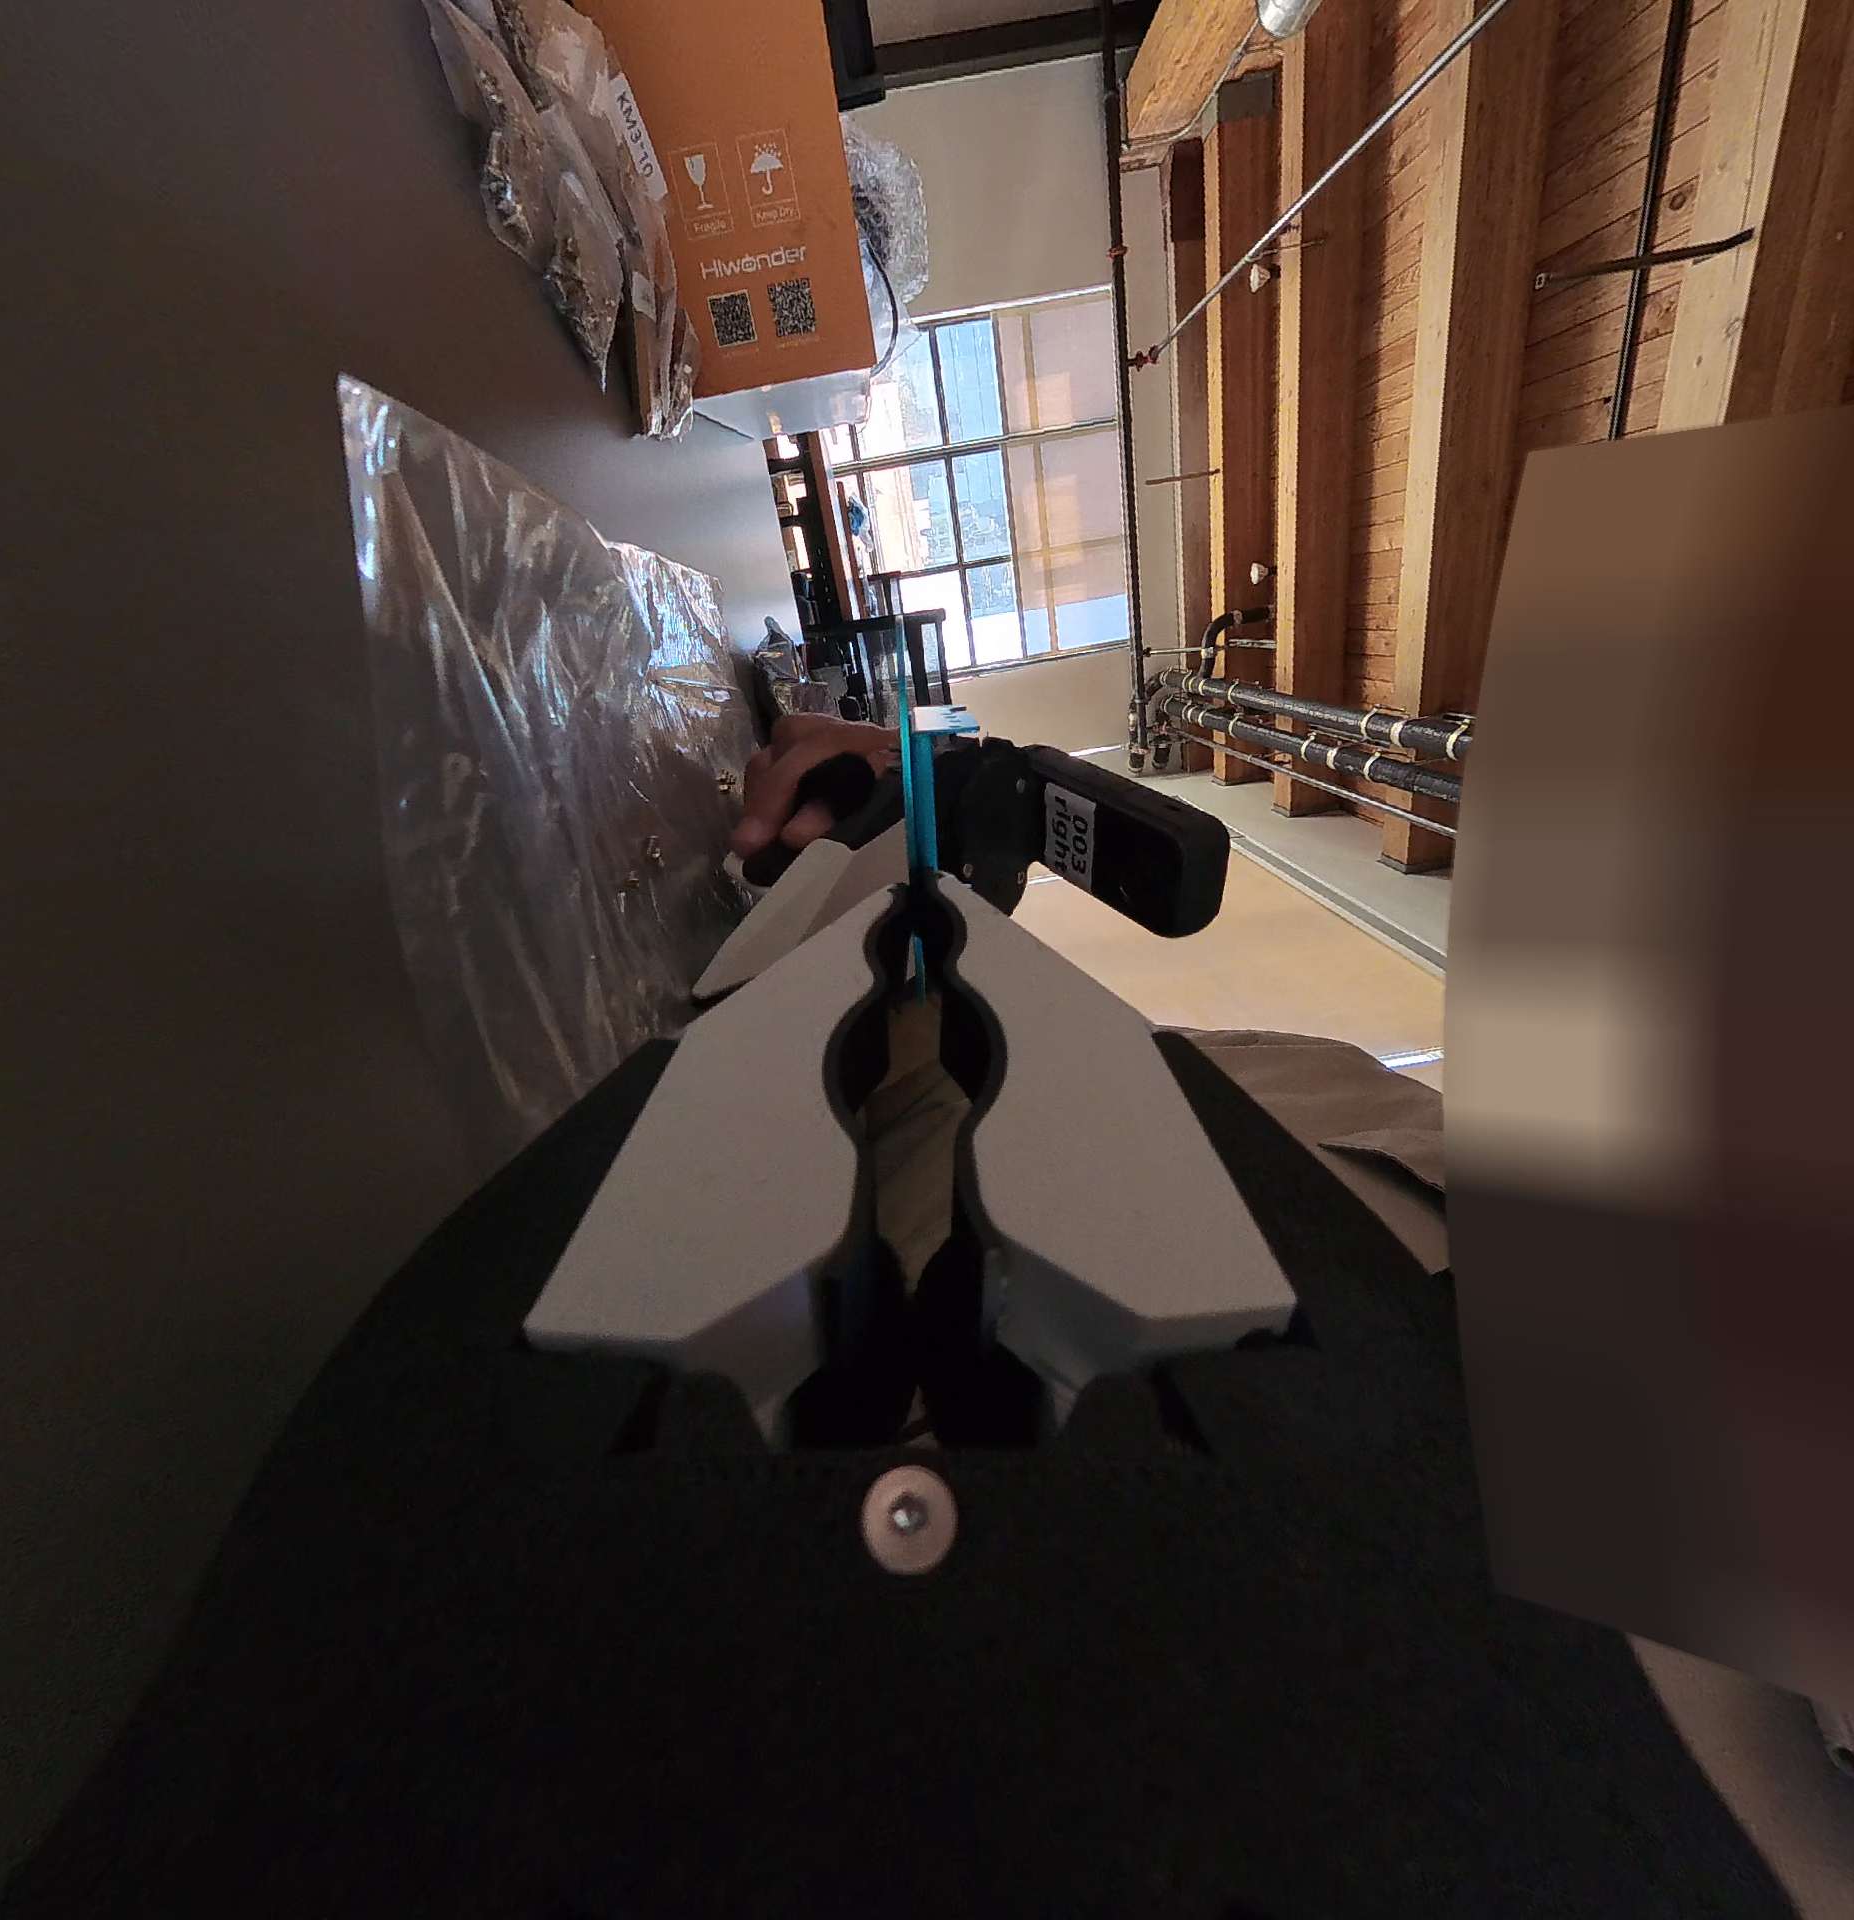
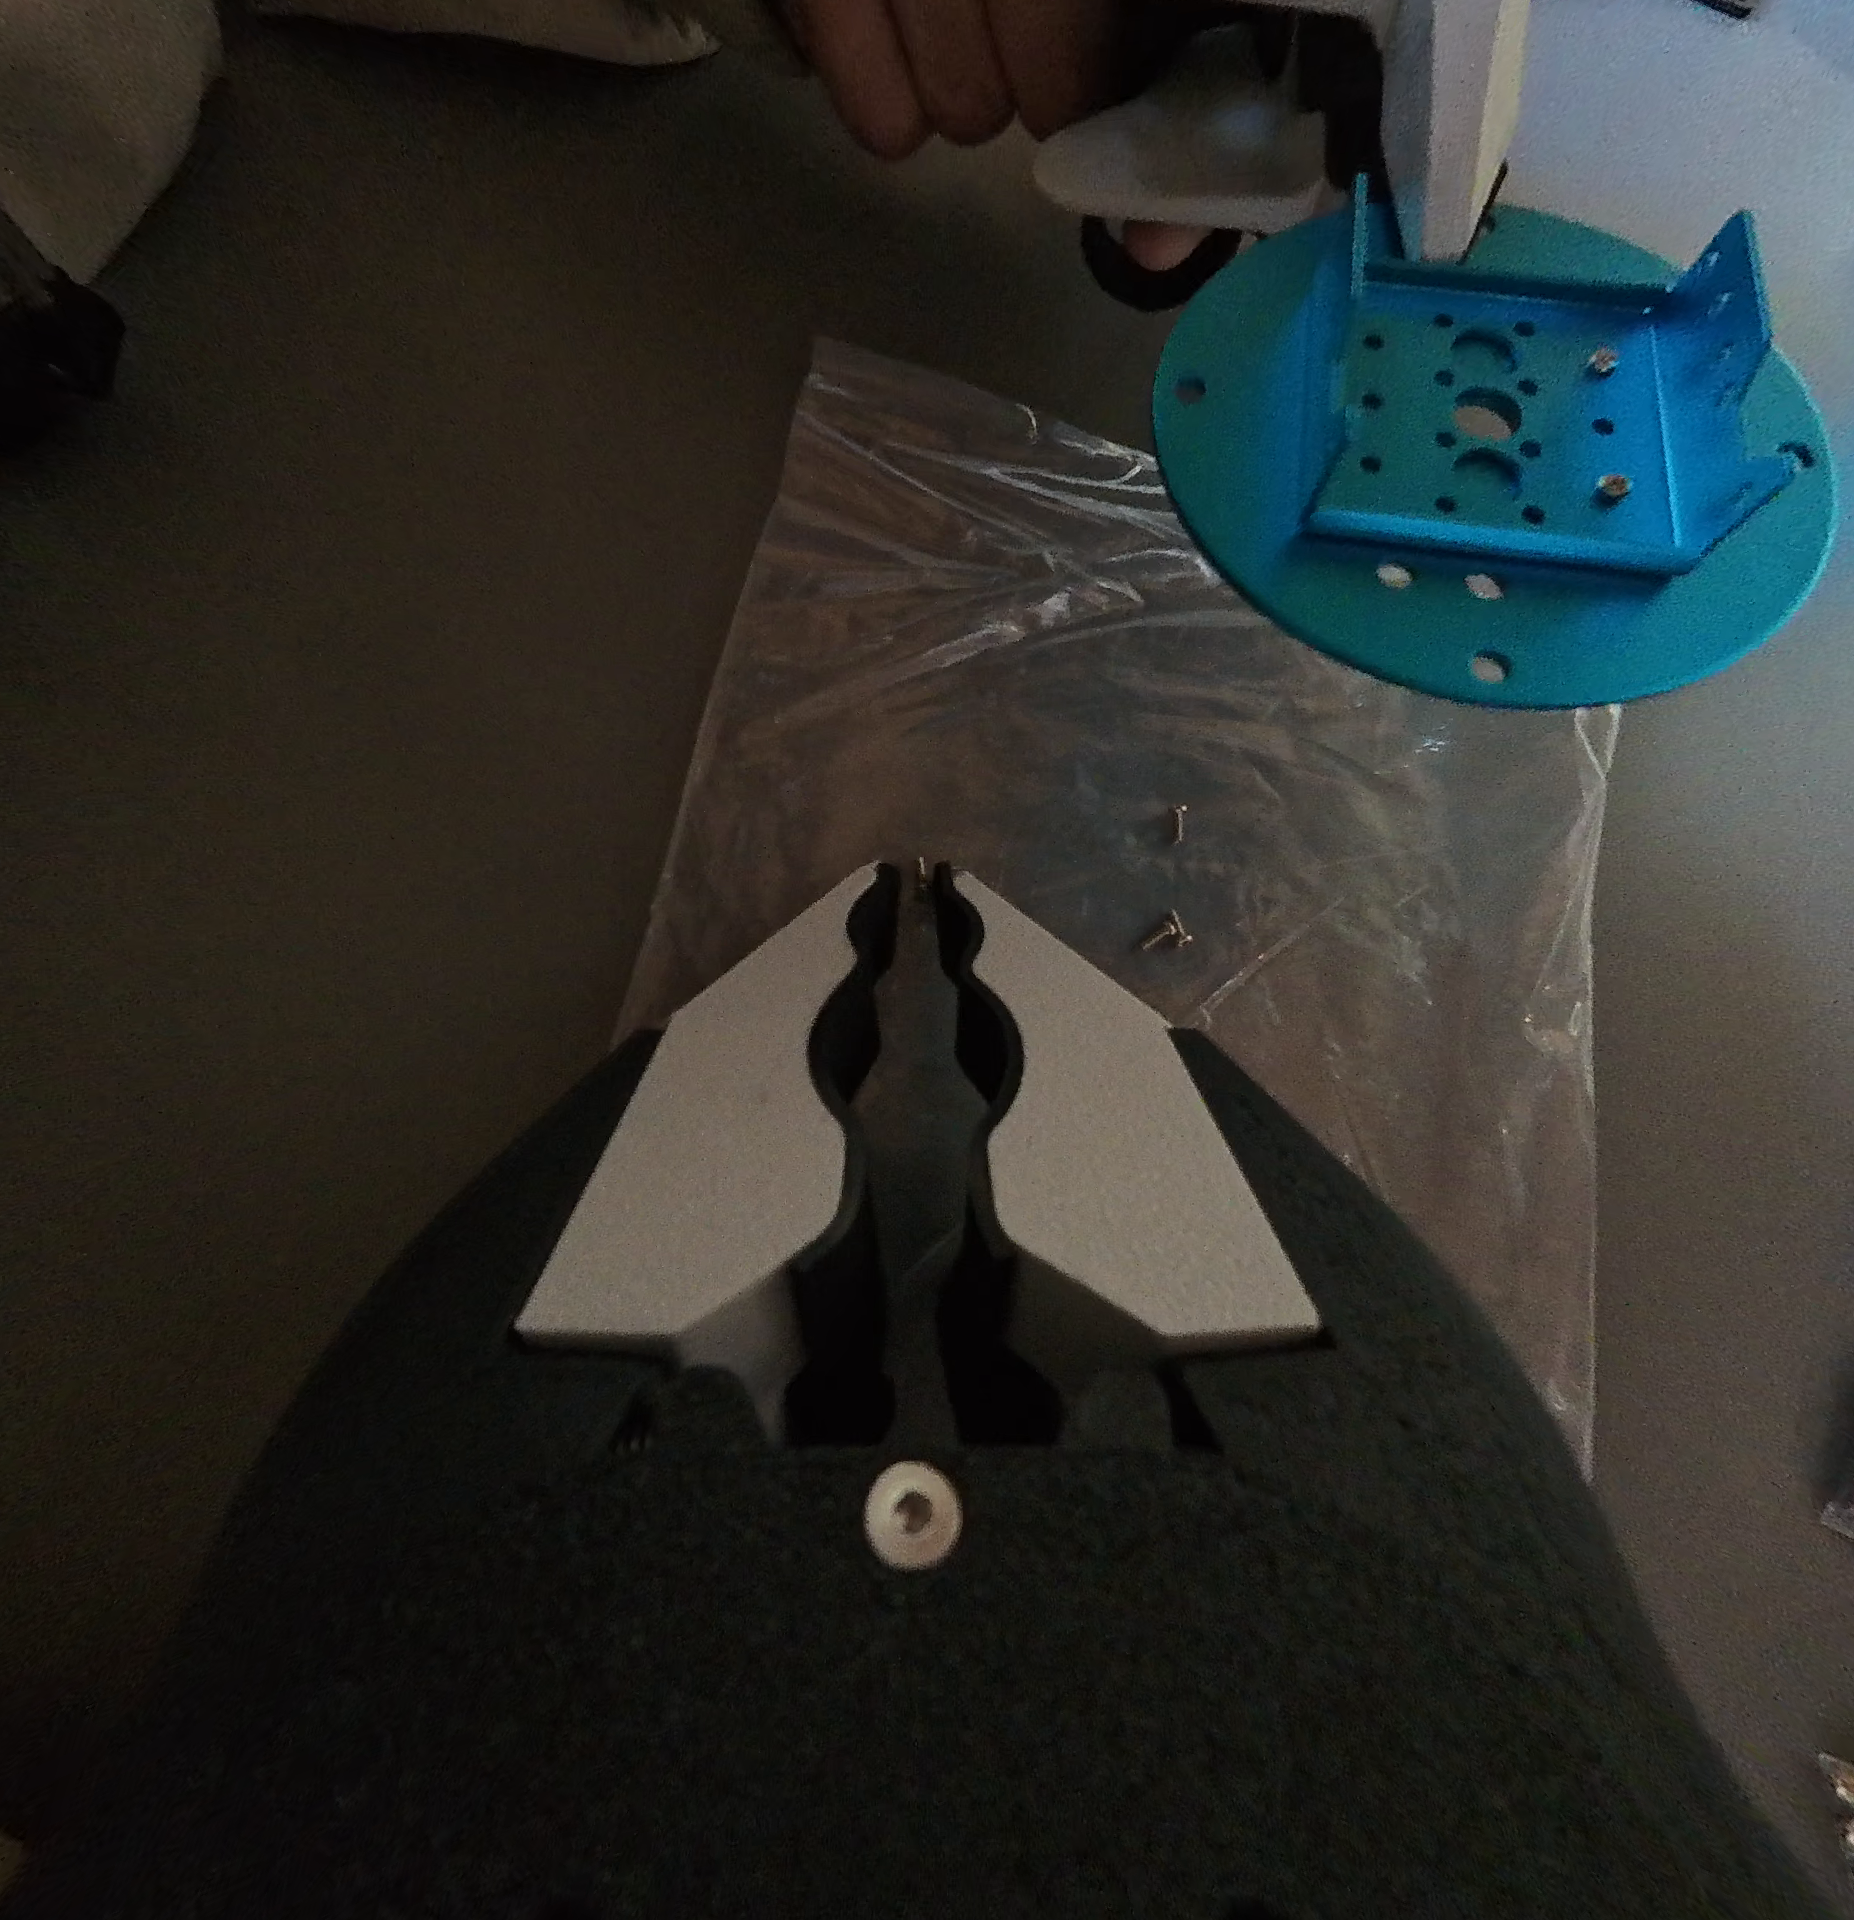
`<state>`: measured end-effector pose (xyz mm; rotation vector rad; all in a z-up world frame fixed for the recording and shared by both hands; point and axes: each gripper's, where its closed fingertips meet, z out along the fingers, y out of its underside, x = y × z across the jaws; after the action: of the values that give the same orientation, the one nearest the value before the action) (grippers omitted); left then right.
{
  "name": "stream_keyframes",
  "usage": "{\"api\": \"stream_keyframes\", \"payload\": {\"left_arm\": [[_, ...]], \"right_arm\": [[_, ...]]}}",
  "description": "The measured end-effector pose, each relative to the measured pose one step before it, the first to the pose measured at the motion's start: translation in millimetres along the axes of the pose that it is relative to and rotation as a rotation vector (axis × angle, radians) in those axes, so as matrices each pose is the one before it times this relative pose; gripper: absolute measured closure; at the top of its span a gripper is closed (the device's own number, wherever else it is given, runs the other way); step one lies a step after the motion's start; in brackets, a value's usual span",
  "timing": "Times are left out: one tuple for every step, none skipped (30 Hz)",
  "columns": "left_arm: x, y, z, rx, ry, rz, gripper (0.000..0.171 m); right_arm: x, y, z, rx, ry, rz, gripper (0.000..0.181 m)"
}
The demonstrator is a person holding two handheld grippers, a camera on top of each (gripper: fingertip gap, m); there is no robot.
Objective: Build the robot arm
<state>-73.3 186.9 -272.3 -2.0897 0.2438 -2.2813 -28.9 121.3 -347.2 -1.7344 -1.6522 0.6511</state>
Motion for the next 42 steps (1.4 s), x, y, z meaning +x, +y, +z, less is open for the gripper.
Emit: {"api": "stream_keyframes", "payload": {"left_arm": [[0.12, 0.0, 0.0, -0.00008, 0.0003, 0.0002, 0.171], [-0.01, -0.04, 0.02, 0.00032, -0.0001, 0.0, 0.171], [-0.14, -0.03, -0.08, 0.00038, -0.0004, -0.0002, 0.171], [0.04, -0.02, 0.01, 0.00014, 0.0001, -0.0003, 0.171], [-0.03, 0.0, 0.0, 0.00001, -0.0001, 0.0002, 0.171], [-0.14, 0.13, 0.09, -0.00035, -0.0012, 0.0009, 0.171], [-0.14, 0.06, 0.16, -0.00068, -0.0012, 0.0008, 0.171], [-0.45, -0.05, 0.06, -0.00017, -0.0016, 0.0001, 0.171], [-0.77, -0.14, -0.09, 0.00087, -0.0024, -0.0009, 0.171], [-0.56, -0.15, -0.08, 0.00094, -0.0013, -0.0017, 0.171], [-0.38, -0.02, -0.05, -0.00013, -0.0004, -0.0011, 0.171], [-0.15, 0.16, 0.17, -0.00056, -0.001, 0.0001, 0.171], [-0.07, 0.13, 0.18, -0.00046, -0.0007, 0.001, 0.171], [0.27, 0.18, 0.16, -0.00102, 0.0004, 0.0012, 0.171], [0.28, 0.17, 0.17, -0.0009, 0.0005, 0.0013, 0.171], [0.15, 0.07, 0.12, -0.00016, -0.0004, 0.0012, 0.171], [-0.03, 0.08, 0.02, 0.00004, -0.0007, 0.0006, 0.171], [0.06, -0.1, -0.14, 0.00086, 0.0003, -0.0001, 0.171], [0.14, -0.25, -0.22, 0.00117, 0.0002, 0.0, 0.171], [-0.02, -0.21, -0.15, 0.00078, -0.0006, 0.0006, 0.171], [0.11, -0.06, -0.07, 0.00025, -0.0003, 0.0008, 0.171], [0.23, 0.06, 0.03, 0.00007, 0.0004, 0.0004, 0.171], [0.07, -0.19, -0.06, 0.00061, 0.0001, 0.0005, 0.171], [0.04, -0.15, -0.21, 0.00105, -0.0008, 0.0009, 0.171], [-0.07, -0.39, -0.21, 0.00145, -0.0009, 0.0005, 0.171], [-0.16, -0.33, -0.27, 0.00197, -0.0007, -0.0003, 0.171], [-0.24, -0.49, -0.35, 0.00248, -0.0013, -0.0005, 0.171], [-0.49, -0.41, -0.33, 0.0027, -0.0023, -0.0001, 0.171], [-0.55, -0.5, -0.35, 0.0025, -0.0032, 0.0003, 0.171], [-0.63, -0.41, -0.2, 0.00186, -0.0031, -0.0002, 0.171], [-0.58, -0.17, -0.16, 0.00104, -0.0019, -0.0011, 0.171], [-0.56, 0.04, 0.08, 0.00019, -0.0012, -0.0015, 0.171], [-0.58, 0.12, 0.04, -0.00048, -0.0018, -0.001, 0.171], [-0.59, 0.27, 0.21, -0.00108, -0.0023, -0.0004, 0.171], [-0.43, 0.26, 0.22, -0.00106, -0.0017, -0.0001, 0.171], [-0.27, 0.32, 0.29, -0.00155, -0.0006, -0.0002, 0.171], [-0.13, 0.35, 0.27, -0.00191, -0.0002, -0.0002, 0.171], [-0.33, 0.22, 0.24, -0.00089, -0.0015, 0.0001, 0.171], [-0.57, 0.13, 0.19, -0.00015, -0.0025, 0.0003, 0.171], [-0.41, 0.14, 0.09, -0.00023, -0.0022, 0.0002, 0.171], [-0.41, 0.15, 0.08, -0.00033, -0.0023, 0.0001, 0.171], [-0.52, 0.31, 0.15, -0.00079, -0.0029, 0.0004, 0.171]], "right_arm": [[0.22, 0.16, -0.12, -0.0002, 0.0004, 0.002, 0.175], [0.35, 0.2, -0.01, 0.0, 0.0003, 0.0043, 0.175], [-0.27, -0.09, 0.11, 0.0026, -0.0043, 0.0054, 0.175], [-0.07, -0.06, 0.08, 0.0023, -0.0032, 0.0034, 0.175], [0.37, 0.21, -0.16, -0.0006, 0.0009, 0.0009, 0.176], [-0.03, 0.17, -0.23, -0.0013, -0.0006, -0.0005, 0.176], [-0.09, 0.6, -0.96, -0.0075, 0.0005, -0.0014, 0.176], [1.28, -0.09, -1.53, -0.0053, 0.008, 0.0007, 0.176], [1.09, -1.9, -1.08, 0.0065, 0.0056, 0.0037, 0.176], [0.41, -0.37, -0.72, -0.0002, 0.0009, 0.0028, 0.175], [1.39, 1.48, -0.94, -0.0093, 0.0066, 0.0026, 0.175], [0.32, 0.06, -0.55, -0.0006, 0.0012, 0.0046, 0.175], [-1.51, -1.07, 0.31, 0.0066, -0.009, 0.0023, 0.175], [-1.26, 0.24, 0.77, -0.0008, -0.0048, -0.0031, 0.175], [-0.81, 1.69, 0.92, -0.0075, -0.0027, -0.0045, 0.175], [0.59, 2.0, 0.81, -0.0075, 0.003, -0.0001, 0.175], [0.23, -0.44, 0.4, 0.0055, -0.0013, 0.0056, 0.175], [-1.61, -0.46, 0.73, 0.0027, -0.0112, 0.007, 0.175], [-0.05, -0.71, 0.65, 0.0032, 0.0011, 0.0006, 0.176], [0.38, -0.22, 0.34, 0.0014, 0.0065, -0.0072, 0.177], [0.5, 0.11, 0.02, -0.0015, 0.0079, -0.0102, 0.179], [0.55, 0.14, -0.07, -0.0044, 0.008, -0.0067, 0.179], [0.27, 0.08, -0.07, -0.005, 0.0061, -0.0025, 0.179], [0.21, -0.15, 0.13, -0.0023, 0.0042, -0.0024, 0.179], [0.16, -0.04, 0.06, 0.0003, 0.0042, -0.0041, 0.18], [0.56, 0.21, -0.24, -0.001, 0.0061, -0.0054, 0.18], [0.52, 0.19, -0.21, -0.0014, 0.006, -0.0052, 0.18], [1.12, 0.24, -0.21, -0.0023, 0.0095, -0.0071, 0.18], [1.05, 0.34, -0.32, -0.0031, 0.0097, -0.0098, 0.181], [0.86, -0.21, -0.53, -0.0004, 0.0107, -0.0129, 0.181], [1.05, -0.81, -0.48, 0.0045, 0.0149, -0.0165, 0.181], [1.1, -1.13, -0.53, 0.0082, 0.0174, -0.0202, 0.181], [0.22, -0.39, -0.04, 0.0056, 0.0131, -0.0172, 0.181], [1.21, 1.58, 0.4, -0.0086, 0.0176, -0.0155, 0.181], [2.03, 2.12, 0.16, -0.0148, 0.0201, -0.0128, 0.181], [-0.06, 0.26, -0.19, -0.0025, 0.0055, -0.0074, 0.181], [-0.2, -0.45, -0.08, 0.0048, 0.0015, -0.0003, 0.181], [0.79, -0.26, -0.11, 0.0012, 0.0042, 0.0026, 0.181], [0.87, -0.45, -0.25, 0.0012, 0.0037, 0.0043, 0.181], [1.66, -0.71, -0.73, 0.0023, 0.0087, 0.001, 0.181], [3.77, -2.22, -1.75, 0.0075, 0.0255, -0.0063, 0.181], [4.73, -5.3, -2.89, 0.0236, 0.0365, -0.0172, 0.181]]}}
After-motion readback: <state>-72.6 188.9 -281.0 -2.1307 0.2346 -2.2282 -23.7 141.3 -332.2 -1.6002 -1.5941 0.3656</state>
